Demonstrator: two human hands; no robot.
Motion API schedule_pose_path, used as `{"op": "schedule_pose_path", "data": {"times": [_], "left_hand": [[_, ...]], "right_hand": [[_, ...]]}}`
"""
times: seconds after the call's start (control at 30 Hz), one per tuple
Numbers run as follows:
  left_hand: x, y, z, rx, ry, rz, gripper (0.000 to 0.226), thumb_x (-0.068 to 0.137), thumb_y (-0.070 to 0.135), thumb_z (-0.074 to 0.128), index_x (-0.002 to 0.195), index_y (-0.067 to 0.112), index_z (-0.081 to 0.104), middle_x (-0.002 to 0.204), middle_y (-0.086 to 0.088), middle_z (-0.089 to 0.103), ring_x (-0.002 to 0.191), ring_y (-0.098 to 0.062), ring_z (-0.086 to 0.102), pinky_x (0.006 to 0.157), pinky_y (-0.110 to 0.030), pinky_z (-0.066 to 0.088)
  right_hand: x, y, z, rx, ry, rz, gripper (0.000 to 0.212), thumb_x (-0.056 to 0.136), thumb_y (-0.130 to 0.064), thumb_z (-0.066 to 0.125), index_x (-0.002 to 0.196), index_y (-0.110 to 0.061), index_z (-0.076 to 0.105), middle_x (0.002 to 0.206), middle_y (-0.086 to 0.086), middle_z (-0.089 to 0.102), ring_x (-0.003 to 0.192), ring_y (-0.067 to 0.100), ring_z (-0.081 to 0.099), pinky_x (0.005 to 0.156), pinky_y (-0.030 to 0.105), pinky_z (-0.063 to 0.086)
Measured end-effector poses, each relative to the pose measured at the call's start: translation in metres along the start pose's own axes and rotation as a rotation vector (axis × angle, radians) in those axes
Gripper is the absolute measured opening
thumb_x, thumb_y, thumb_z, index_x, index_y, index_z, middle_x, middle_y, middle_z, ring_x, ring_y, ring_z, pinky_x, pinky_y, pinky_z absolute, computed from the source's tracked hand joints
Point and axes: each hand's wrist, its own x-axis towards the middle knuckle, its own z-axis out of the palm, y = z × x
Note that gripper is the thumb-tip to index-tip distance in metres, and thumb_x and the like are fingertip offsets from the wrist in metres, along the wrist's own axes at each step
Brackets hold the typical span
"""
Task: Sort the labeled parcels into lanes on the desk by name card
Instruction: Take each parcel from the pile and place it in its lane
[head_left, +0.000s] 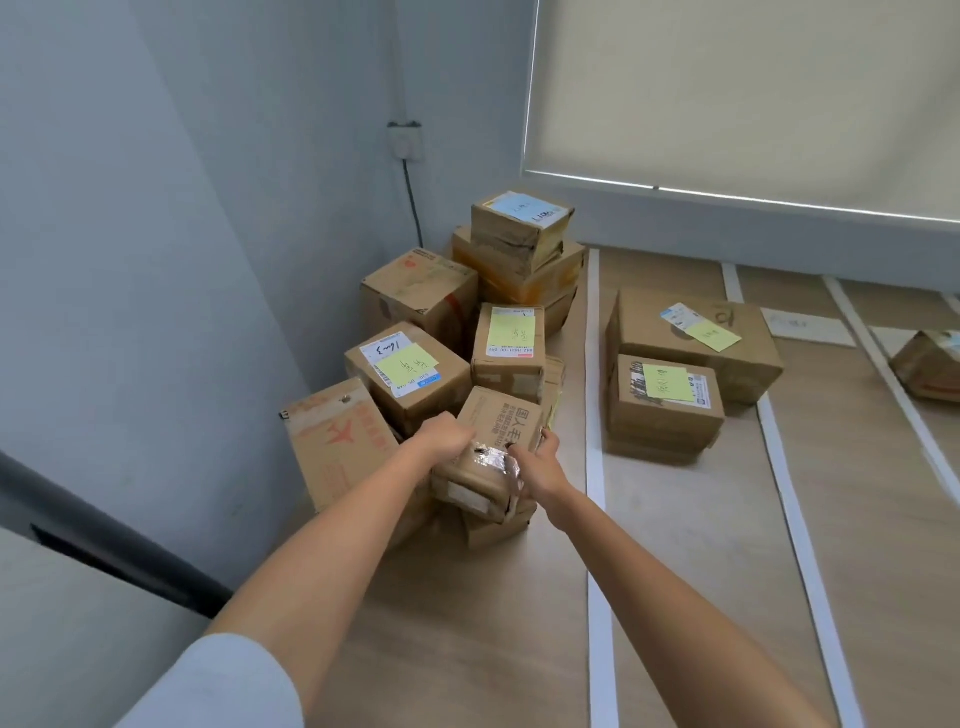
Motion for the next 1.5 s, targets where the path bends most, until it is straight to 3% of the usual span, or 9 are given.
{"op": "schedule_pose_path", "data": {"times": [0.13,0.43,0.63,0.9,1.0,1.07,1.17,1.37,1.5], "left_hand": [[-0.006,0.020,0.001,0.029,-0.006,0.074,0.024,0.098,0.032,0.040,0.103,0.012,0.053,0.107,-0.007,0.058,0.079,-0.012,0.054,0.063,-0.023,0.045],[-0.025,0.124,0.050,-0.142,-0.068,0.255,0.017,0.097,0.029,0.042,0.091,0.016,0.050,0.090,-0.002,0.055,0.077,-0.020,0.056,0.072,-0.035,0.053],[-0.030,0.162,0.081,-0.289,-0.132,0.248,0.011,0.096,0.029,0.042,0.100,0.019,0.046,0.087,-0.002,0.056,0.076,-0.020,0.062,0.063,-0.031,0.055],[-0.035,0.165,0.072,-0.381,-0.113,0.173,0.017,0.100,0.029,0.029,0.110,0.019,0.039,0.067,-0.011,0.068,0.059,-0.021,0.069,0.052,-0.026,0.052],[-0.033,0.158,0.067,-0.344,-0.064,0.225,0.029,0.102,0.028,0.026,0.124,0.018,0.042,0.091,-0.013,0.069,0.079,-0.021,0.066,0.065,-0.030,0.052],[-0.030,0.154,0.065,-0.347,0.000,0.257,0.035,0.102,0.030,0.027,0.132,0.018,0.042,0.123,-0.011,0.056,0.104,-0.024,0.055,0.082,-0.036,0.049],[-0.026,0.150,0.060,-0.528,-0.049,0.190,0.037,0.101,0.035,0.031,0.134,0.020,0.041,0.138,-0.005,0.043,0.128,-0.029,0.041,0.101,-0.048,0.039],[-0.027,0.145,0.054,-0.575,-0.203,0.149,0.023,0.099,0.041,0.034,0.103,0.024,0.050,0.107,-0.003,0.051,0.100,-0.024,0.049,0.071,-0.039,0.047],[-0.023,0.139,0.049,-0.621,-0.209,0.142,0.023,0.099,0.035,0.039,0.112,0.020,0.048,0.115,-0.010,0.051,0.101,-0.028,0.053,0.059,-0.034,0.052]], "right_hand": [[-0.003,-0.003,-0.026,0.002,0.024,0.022,0.055,0.098,-0.029,0.041,0.142,-0.022,0.009,0.136,0.006,0.044,0.113,0.020,0.047,0.100,0.041,0.045],[-0.035,-0.016,-0.136,0.119,0.316,-0.029,0.051,0.093,-0.027,0.046,0.136,-0.020,0.021,0.117,0.002,0.048,0.105,0.021,0.051,0.092,0.039,0.047],[-0.052,-0.022,-0.186,0.178,0.418,-0.079,0.055,0.091,-0.027,0.051,0.139,-0.022,0.024,0.122,0.002,0.047,0.104,0.020,0.049,0.085,0.037,0.047],[-0.055,-0.018,-0.206,0.214,0.307,-0.099,0.049,0.084,-0.028,0.065,0.126,-0.034,0.039,0.103,-0.009,0.055,0.092,0.015,0.058,0.064,0.033,0.051],[-0.053,-0.019,-0.207,0.272,0.257,-0.044,0.039,0.085,-0.034,0.060,0.123,-0.028,0.051,0.111,0.006,0.061,0.099,0.025,0.060,0.078,0.042,0.053],[-0.052,-0.019,-0.207,0.299,0.216,-0.006,0.034,0.085,-0.039,0.056,0.117,-0.025,0.055,0.113,0.011,0.062,0.101,0.027,0.059,0.080,0.042,0.052],[-0.050,-0.018,-0.209,0.380,0.211,0.051,0.038,0.085,-0.044,0.051,0.114,-0.020,0.056,0.108,0.012,0.064,0.100,0.027,0.059,0.082,0.041,0.051],[-0.037,-0.024,-0.203,0.485,0.251,0.138,0.047,0.089,-0.058,0.033,0.096,-0.021,0.062,0.093,0.008,0.066,0.088,0.024,0.059,0.072,0.037,0.048],[-0.025,-0.026,-0.198,0.482,0.351,0.056,0.044,0.092,-0.049,0.034,0.112,-0.017,0.057,0.102,0.011,0.066,0.086,0.024,0.061,0.068,0.032,0.048]]}}
